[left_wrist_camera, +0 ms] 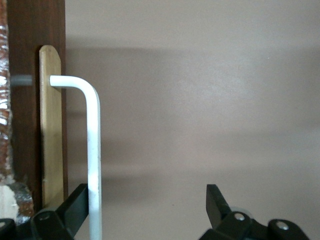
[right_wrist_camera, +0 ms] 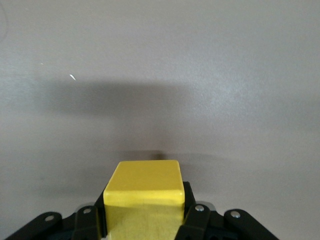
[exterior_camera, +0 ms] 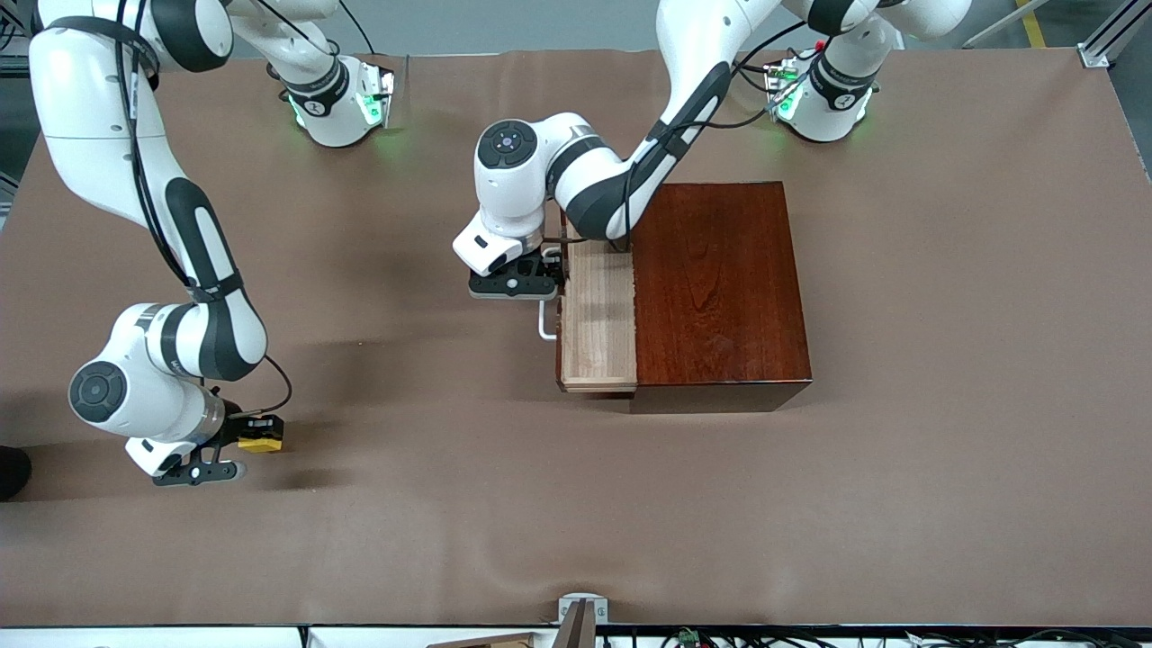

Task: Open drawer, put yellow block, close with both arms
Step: 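Pull the drawer further open with the left gripper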

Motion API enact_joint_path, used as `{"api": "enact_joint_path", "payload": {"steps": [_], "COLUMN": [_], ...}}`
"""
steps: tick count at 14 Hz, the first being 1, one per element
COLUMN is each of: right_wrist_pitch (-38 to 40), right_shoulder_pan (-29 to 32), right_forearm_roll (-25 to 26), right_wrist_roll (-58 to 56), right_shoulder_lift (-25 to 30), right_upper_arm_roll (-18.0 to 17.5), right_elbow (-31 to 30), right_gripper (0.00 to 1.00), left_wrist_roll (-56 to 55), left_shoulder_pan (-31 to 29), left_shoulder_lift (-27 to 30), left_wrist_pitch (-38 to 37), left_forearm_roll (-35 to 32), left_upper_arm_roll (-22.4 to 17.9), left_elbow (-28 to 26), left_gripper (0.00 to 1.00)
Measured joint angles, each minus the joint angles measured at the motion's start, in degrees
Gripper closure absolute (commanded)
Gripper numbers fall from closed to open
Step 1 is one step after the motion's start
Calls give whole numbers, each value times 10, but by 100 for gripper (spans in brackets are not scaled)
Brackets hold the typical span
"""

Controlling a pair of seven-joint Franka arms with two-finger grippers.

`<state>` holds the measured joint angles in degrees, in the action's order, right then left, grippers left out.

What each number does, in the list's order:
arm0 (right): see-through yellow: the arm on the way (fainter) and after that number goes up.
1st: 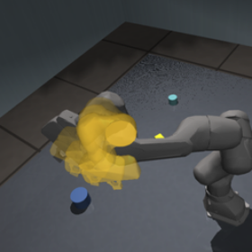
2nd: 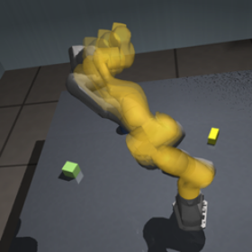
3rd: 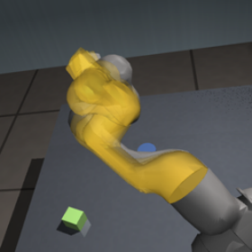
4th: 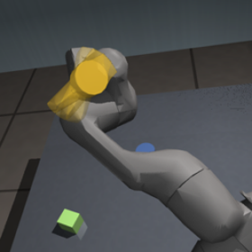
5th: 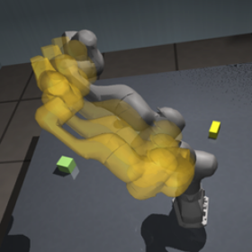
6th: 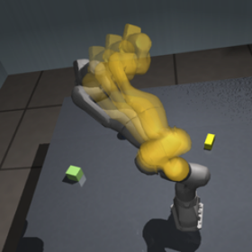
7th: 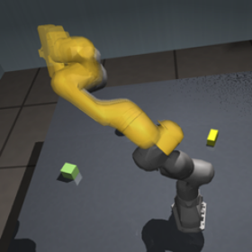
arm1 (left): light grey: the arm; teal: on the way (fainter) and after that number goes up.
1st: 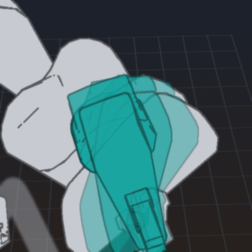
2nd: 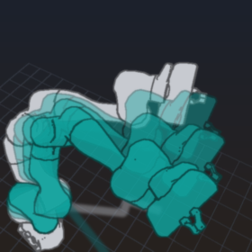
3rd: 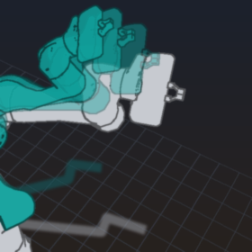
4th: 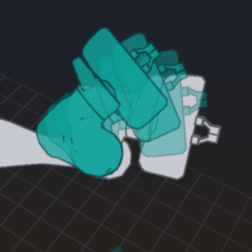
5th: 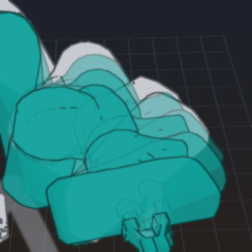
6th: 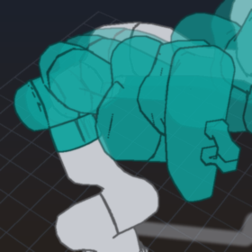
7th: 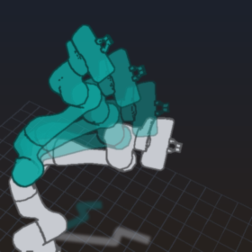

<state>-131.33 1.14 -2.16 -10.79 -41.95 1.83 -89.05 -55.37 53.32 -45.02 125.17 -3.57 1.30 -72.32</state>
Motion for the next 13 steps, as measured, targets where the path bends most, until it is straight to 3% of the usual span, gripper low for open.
{"api": "enact_joint_path", "payload": {"steps": [13], "right_wrist_pitch": [17], "right_shoulder_pan": [0], "right_forearm_roll": [0], "right_wrist_roll": [-112], "right_shoulder_lift": [9], "right_upper_arm_roll": [1], "right_elbow": [3], "right_gripper": [100], "left_wrist_roll": [2], "left_shoulder_pan": [0], "left_shoulder_lift": [0], "left_wrist_pitch": [42], "left_forearm_roll": [22], "left_upper_arm_roll": [8], "left_elbow": [4], "left_gripper": [0]}}
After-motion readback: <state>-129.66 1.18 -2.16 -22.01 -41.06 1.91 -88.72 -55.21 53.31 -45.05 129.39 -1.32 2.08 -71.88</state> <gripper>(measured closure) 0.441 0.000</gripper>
